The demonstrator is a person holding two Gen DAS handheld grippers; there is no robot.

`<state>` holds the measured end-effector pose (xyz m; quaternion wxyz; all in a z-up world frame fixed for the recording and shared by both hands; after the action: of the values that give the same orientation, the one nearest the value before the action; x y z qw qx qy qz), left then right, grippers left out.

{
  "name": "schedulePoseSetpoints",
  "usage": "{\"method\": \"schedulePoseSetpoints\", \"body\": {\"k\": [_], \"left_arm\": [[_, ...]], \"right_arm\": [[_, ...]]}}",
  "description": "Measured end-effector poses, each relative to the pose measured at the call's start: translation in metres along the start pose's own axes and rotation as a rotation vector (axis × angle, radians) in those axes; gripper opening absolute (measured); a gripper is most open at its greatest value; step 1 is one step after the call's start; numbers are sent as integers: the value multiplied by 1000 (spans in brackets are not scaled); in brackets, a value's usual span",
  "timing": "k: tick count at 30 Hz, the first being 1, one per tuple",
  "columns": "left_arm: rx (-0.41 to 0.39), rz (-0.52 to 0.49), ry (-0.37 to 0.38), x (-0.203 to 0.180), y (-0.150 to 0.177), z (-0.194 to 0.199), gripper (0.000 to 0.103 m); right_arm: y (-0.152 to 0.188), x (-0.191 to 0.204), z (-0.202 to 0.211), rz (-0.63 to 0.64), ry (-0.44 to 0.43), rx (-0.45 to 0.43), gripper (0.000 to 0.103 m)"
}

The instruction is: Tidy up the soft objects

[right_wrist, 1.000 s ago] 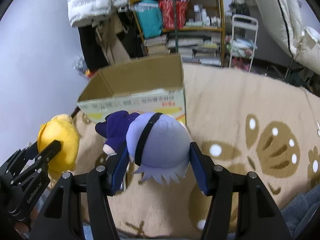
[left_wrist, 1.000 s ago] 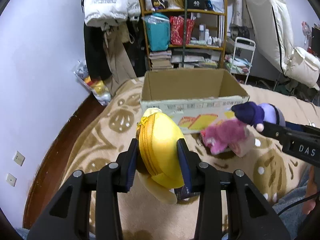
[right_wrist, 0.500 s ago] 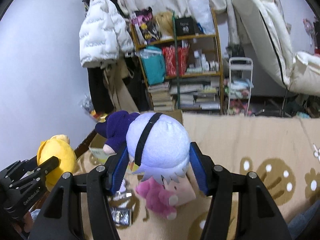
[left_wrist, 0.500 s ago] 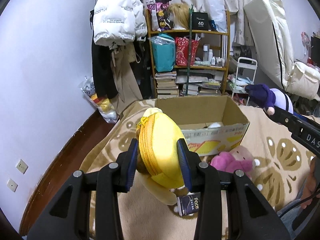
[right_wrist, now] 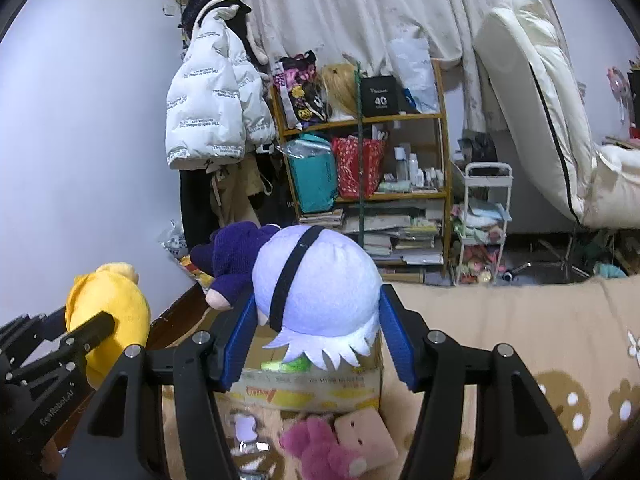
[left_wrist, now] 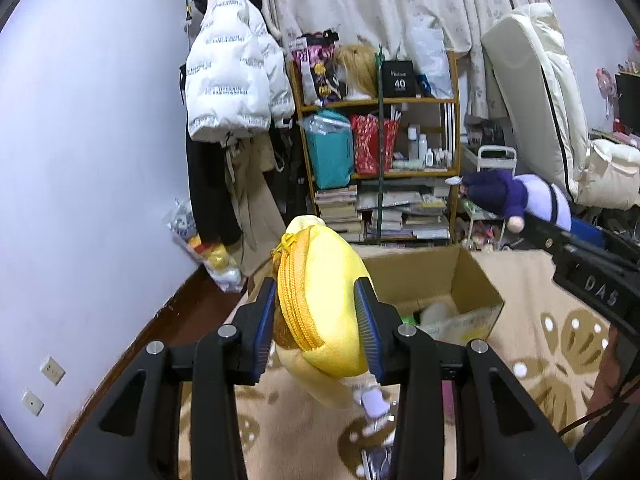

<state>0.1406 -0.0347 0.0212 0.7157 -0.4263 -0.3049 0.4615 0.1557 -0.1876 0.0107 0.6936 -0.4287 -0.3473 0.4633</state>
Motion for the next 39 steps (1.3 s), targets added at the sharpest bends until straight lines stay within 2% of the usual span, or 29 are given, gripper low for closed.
{"method": "schedulePoseSetpoints", "body": {"k": [10,18,24,32,39], "left_arm": [[-91,-33,-10,6,-53,-21,38],[-87,-39,3,9,-58,-44,38],[-58,-31,20,10,-46,-72,38],[5,-38,47,10,-24,-103,38],[71,-5,83,6,-1,-126,39]], "right_arm": [[-38,1,-16,11,29,-84,63],[-59,1,-33,44,43,-121,63],[-46,1,-52,44,37,-88,63],[-12,6,-86,49,18,1,63],[13,11,-105,70,11,59,63]]}}
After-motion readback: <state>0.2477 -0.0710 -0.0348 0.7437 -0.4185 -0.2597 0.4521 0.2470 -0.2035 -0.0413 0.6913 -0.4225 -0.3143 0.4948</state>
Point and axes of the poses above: each gripper's, at about its wrist camera, not at the fingertips, and z roughly against the way its jaws point, x to its left, y to its underside, the point moved 9 cm from there along -z, roughly the way its jaws point, and after that the axes turned 12 degrees about y, right-handed, at the moved point
